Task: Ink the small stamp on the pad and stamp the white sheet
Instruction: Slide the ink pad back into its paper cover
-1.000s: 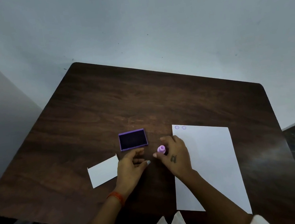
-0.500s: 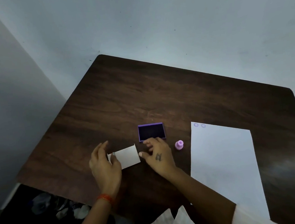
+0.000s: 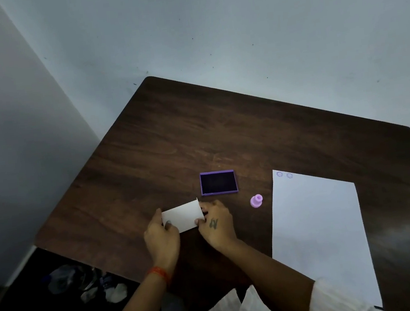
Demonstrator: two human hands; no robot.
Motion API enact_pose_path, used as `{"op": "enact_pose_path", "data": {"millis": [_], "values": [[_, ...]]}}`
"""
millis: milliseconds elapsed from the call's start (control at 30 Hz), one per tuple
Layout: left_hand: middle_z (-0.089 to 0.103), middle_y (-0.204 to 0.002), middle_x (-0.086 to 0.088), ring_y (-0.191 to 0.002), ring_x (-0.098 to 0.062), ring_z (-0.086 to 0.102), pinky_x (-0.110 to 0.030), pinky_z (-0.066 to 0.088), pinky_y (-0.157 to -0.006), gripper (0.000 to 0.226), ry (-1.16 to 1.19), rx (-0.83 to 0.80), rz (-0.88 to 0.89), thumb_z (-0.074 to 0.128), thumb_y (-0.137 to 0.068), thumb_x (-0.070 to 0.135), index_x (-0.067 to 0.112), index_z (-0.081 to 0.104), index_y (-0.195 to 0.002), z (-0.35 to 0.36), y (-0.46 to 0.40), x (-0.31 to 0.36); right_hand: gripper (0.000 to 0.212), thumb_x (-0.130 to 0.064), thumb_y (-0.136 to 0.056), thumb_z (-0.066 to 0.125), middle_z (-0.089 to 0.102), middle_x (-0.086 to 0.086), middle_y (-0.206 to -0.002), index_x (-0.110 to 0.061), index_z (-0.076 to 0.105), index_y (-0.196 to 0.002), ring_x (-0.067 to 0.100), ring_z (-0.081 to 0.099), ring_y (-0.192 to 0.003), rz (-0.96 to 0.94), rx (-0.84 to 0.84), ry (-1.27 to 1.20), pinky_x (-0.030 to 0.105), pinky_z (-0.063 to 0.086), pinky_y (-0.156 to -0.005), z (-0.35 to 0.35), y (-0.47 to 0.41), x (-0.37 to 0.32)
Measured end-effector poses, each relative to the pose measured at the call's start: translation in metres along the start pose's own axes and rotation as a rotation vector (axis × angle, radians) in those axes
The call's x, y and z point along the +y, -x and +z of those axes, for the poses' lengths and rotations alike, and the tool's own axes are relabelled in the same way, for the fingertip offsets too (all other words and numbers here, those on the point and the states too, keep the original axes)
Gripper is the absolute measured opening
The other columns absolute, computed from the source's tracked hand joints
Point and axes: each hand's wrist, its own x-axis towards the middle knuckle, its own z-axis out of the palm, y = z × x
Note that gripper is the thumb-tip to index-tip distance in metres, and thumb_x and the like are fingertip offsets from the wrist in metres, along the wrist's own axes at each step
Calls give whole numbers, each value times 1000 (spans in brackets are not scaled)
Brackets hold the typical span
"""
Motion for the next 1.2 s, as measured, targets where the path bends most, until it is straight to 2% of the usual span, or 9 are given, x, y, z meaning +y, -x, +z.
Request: {"op": "enact_pose_path", "data": {"millis": [133, 367, 467, 533, 800, 1200], "values": [[49, -137, -19, -125, -31, 46, -38, 35, -107, 44, 105, 12, -16, 48, -88, 1, 2, 42, -132, -1, 5, 11, 43, -12, -82, 64, 58, 6, -127, -19, 55, -124, 19, 57, -112, 29, 70, -113, 35, 48, -100, -6, 4, 5], [52, -136, -11, -125, -22, 46, -31, 36, -104, 42, 243, -33, 14, 52, -86, 1, 8, 48, -127, 11, 5, 52, 37, -11, -84, 63, 63, 7, -123, -14, 58, -121, 18, 60, -110, 100, 305, -302, 24, 43, -94, -41, -1, 9], [56, -131, -10, -121, -20, 50, -24, 36, -99, 40, 264, -44, 60, 53, -85, -1, 8, 53, -124, 21, 1, 66, 34, -12, -83, 65, 67, 7, -117, -13, 61, -117, 18, 62, -104, 114, 387, -301, 30, 47, -94, -57, -8, 10], [58, -130, -10, -120, -20, 51, -27, 36, -102, 40, 267, -55, 60, 54, -84, -1, 9, 54, -122, 28, -3, 72, 33, -11, -82, 66, 70, 7, -112, -13, 62, -114, 18, 64, -100, 107, 411, -293, 31, 50, -91, -65, -14, 13], [57, -131, -12, -123, -25, 49, -38, 39, -107, 40, 182, -106, 48, 54, -84, -4, 9, 55, -122, 55, -19, 81, 28, -13, -81, 66, 71, 8, -108, -13, 65, -109, 23, 65, -98, 155, 381, -135, 31, 51, -86, -76, -36, 26], [56, -131, -12, -122, -26, 51, -38, 41, -104, 41, 67, -128, 75, 54, -85, 0, 11, 53, -124, 67, -32, 70, 32, -17, -83, 66, 68, 9, -117, -12, 62, -114, 25, 64, -104, 243, 275, -4, 30, 51, -88, -72, -54, 28]]}}
